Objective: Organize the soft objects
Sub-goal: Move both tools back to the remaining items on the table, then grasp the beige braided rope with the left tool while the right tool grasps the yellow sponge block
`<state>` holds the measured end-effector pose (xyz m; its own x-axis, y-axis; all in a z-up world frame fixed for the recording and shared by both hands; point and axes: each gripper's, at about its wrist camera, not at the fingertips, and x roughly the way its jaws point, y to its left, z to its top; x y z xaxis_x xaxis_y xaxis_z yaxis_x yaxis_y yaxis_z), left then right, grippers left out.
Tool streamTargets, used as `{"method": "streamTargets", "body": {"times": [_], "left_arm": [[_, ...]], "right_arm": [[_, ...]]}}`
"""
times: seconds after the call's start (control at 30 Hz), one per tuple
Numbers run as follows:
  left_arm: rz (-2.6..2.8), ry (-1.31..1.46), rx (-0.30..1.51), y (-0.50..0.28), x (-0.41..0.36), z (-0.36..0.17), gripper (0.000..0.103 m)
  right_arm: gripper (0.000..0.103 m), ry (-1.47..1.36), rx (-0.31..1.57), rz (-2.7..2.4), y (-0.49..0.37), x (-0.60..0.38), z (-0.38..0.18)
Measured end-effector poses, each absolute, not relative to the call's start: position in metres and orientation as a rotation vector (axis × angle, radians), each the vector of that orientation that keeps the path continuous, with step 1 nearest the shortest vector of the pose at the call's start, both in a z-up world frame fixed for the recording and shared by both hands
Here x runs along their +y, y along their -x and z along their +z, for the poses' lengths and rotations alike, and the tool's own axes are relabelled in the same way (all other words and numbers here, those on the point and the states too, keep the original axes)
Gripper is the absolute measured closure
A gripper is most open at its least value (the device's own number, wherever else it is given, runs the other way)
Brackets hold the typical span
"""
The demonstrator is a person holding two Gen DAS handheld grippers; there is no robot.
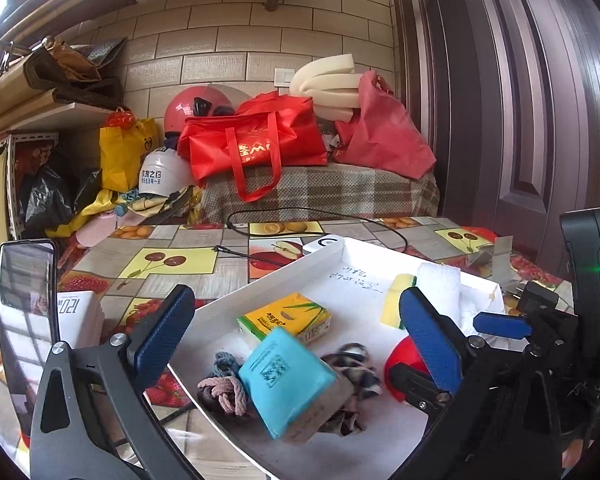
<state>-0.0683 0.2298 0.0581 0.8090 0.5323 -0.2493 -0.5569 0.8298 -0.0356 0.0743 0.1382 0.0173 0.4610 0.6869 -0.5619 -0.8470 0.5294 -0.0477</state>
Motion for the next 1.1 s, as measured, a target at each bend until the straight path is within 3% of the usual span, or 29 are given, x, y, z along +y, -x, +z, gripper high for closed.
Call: {"method": "streamTargets", "body": {"times": [0.5, 0.7, 0.87, 0.97, 1.1], "left_arm": [[0.606, 0.185, 0.211, 0.082, 0.236, 0.056, 0.0], [0.499, 0.117, 0.241, 0.079, 0.207, 0.057, 0.0], [0.326, 0.057, 0.287, 0.071, 0.168, 0.057, 0.0], [0.189, 0.015, 0.329, 0.063, 0.137, 0.057, 0.0], [0.033, -0.025, 0.456, 0.04, 0.097, 0.052, 0.0]], "right_arm": [[0.0, 0.312, 0.356, 0.922, -0.054, 0.114, 0.03], [0.0, 0.314, 0.271, 0.87, -0.042, 0.06, 0.037], [0.002, 0.319, 0.303, 0.812, -0.062, 0.001, 0.039], [0.009, 0.293, 0.339, 0.766, -0.081, -0.029, 0.041], [0.028, 0.208, 0.474, 0.824, -0.111, -0.044, 0.037]]}}
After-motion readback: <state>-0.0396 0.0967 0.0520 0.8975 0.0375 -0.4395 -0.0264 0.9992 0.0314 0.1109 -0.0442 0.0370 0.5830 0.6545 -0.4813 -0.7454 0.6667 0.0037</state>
